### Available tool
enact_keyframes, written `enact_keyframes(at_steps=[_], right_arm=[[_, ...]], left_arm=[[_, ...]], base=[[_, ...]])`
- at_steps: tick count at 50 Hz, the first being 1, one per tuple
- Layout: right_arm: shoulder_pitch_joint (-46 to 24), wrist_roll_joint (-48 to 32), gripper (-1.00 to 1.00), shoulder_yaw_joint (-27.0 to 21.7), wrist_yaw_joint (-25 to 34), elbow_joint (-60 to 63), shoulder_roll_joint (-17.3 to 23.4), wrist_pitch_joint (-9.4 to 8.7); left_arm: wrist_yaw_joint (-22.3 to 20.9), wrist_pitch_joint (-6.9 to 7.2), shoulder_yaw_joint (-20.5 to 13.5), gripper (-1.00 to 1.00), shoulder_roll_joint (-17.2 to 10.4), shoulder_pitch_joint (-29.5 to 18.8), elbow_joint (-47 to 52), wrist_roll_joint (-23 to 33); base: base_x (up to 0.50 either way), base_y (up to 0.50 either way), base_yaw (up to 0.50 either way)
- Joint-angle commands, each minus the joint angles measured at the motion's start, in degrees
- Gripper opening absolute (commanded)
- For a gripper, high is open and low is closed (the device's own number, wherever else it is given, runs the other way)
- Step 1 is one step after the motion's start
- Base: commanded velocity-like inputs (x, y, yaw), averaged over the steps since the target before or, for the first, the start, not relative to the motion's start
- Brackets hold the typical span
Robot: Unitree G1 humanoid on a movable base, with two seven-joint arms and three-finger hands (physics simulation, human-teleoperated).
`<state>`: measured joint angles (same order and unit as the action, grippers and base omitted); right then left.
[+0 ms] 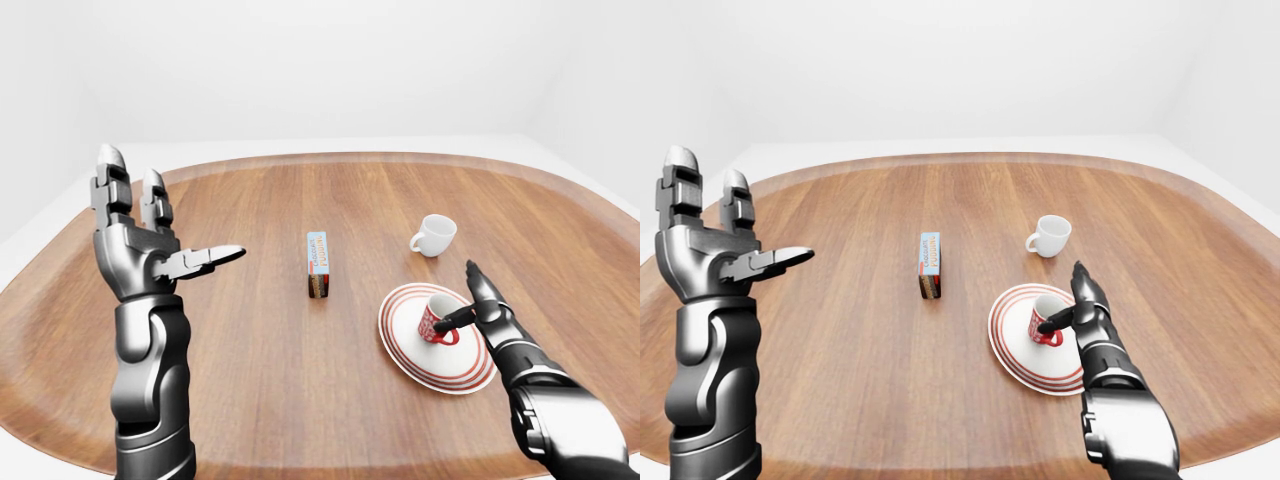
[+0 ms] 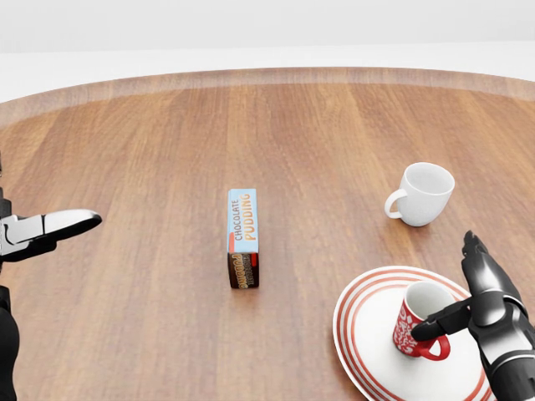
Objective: Pick up the red mug and put it on the plate
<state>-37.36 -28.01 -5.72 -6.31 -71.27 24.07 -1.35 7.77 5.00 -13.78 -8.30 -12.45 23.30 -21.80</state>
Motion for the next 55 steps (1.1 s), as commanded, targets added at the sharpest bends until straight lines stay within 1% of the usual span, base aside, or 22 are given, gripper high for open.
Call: enact_keyframes(at_steps=[1,3,7,8,9,12,15,17,20,21,24,25,28,33,38,40,41,43,47,52,54,55], right_arm=[[0.53,-2.13,1.00,2.64,-1.82,0.90,-0.34,-1.35],[0.15,0.12,1.00,0.65,-0.29,1.49,-0.78,-0.99],[-0.44,0.90,1.00,0.52,1.63,4.11,-0.63,-2.43],[-0.29,0.98,1.00,0.90,4.43,6.64,-0.83,-3.11],[0.03,1.10,1.00,0.86,5.64,8.40,-1.03,-3.43],[2.12,2.68,1.00,0.44,12.90,16.64,-2.56,-3.65],[6.08,1.73,1.00,1.02,18.59,27.82,-4.61,-3.65],[8.89,-0.16,1.00,1.52,21.55,35.78,-5.99,-3.65],[12.14,-2.06,1.00,1.43,24.92,43.93,-8.02,-3.65],[14.90,-3.69,1.00,2.20,26.41,48.95,-8.84,-3.65],[19.24,-5.99,1.00,1.83,28.34,55.05,-10.28,-3.65],[22.04,-7.47,1.00,1.96,29.35,58.08,-10.43,-3.65],[25.75,-8.68,1.00,0.81,31.50,63.74,-11.45,-3.65],[28.06,-9.39,1.00,-0.12,32.39,66.35,-12.16,-3.65],[25.71,-8.96,1.00,-0.87,32.99,67.84,-12.16,-3.65],[24.84,-6.35,1.00,-1.57,33.08,69.15,-12.77,-3.65],[23.15,0.73,1.00,-3.86,34.91,74.39,-15.45,-3.65],[22.11,6.15,1.00,-3.81,35.11,77.98,-15.45,-3.65],[21.47,8.16,1.00,-1.87,33.36,79.56,-13.56,-3.65],[21.87,10.06,1.00,-1.48,33.07,81.35,-13.93,-3.65],[21.65,13.30,1.00,-2.34,33.00,82.29,-14.71,-3.65],[20.88,18.67,1.00,-4.54,33.11,84.81,-16.64,-3.65]], left_arm=[[-0.01,0.00,0.21,0.99,0.05,0.07,0.10,0.09],[-0.27,0.00,0.38,0.99,0.29,0.48,0.13,0.23],[-0.30,0.00,0.17,0.99,0.24,0.39,0.16,0.16],[-0.40,0.00,0.13,0.99,0.22,0.39,-0.09,0.23],[-0.43,0.00,0.18,0.99,0.25,0.41,-0.32,0.33],[0.16,0.00,0.22,0.99,0.10,-0.03,0.59,0.10],[-0.25,0.00,0.39,0.99,0.37,0.31,-0.15,0.42],[0.17,0.00,0.14,0.99,-0.01,-0.42,0.14,0.09],[-0.01,0.00,0.10,0.99,0.05,-0.19,-0.37,0.22],[-0.15,0.00,0.17,0.99,0.13,0.03,-0.60,0.36],[-0.08,0.00,0.08,0.99,0.04,-0.13,-0.62,0.23],[-0.12,0.00,0.12,0.99,0.07,-0.13,-0.92,0.29],[-0.10,0.00,0.24,0.99,0.12,-0.02,-0.76,0.28],[0.03,0.00,0.42,0.99,0.23,-0.05,-0.47,0.21],[0.16,0.00,0.19,0.99,0.10,-0.13,0.10,-0.02],[0.15,0.00,0.10,0.99,0.02,-0.16,0.18,-0.06],[0.05,0.00,0.09,0.99,0.07,0.07,0.03,0.05],[0.05,0.00,0.12,0.99,0.12,0.24,0.21,0.07],[0.11,0.00,0.04,0.99,0.08,0.11,0.34,0.00],[-0.07,0.00,0.13,0.99,0.21,0.47,0.09,0.24],[0.10,0.00,0.07,0.99,0.18,0.27,0.15,0.12],[0.05,0.00,0.10,0.99,0.19,0.39,0.19,0.17]], base=[[0.00,0.00,0.00],[0.00,0.00,0.00],[0.00,0.00,0.00],[0.00,0.00,0.00],[0.00,0.00,0.00],[0.00,0.00,0.00],[0.00,0.00,0.00],[0.00,0.00,0.00],[0.00,0.00,0.00],[0.00,0.00,0.00],[0.00,0.00,0.00],[0.00,0.00,0.00],[0.00,0.00,0.00],[0.00,0.00,0.00],[0.00,0.00,0.00],[0.00,0.00,0.00],[0.00,0.00,0.00],[0.00,0.00,0.00],[0.00,0.00,0.00],[0.00,0.00,0.00],[0.00,0.00,0.00],[0.00,0.00,0.00]])
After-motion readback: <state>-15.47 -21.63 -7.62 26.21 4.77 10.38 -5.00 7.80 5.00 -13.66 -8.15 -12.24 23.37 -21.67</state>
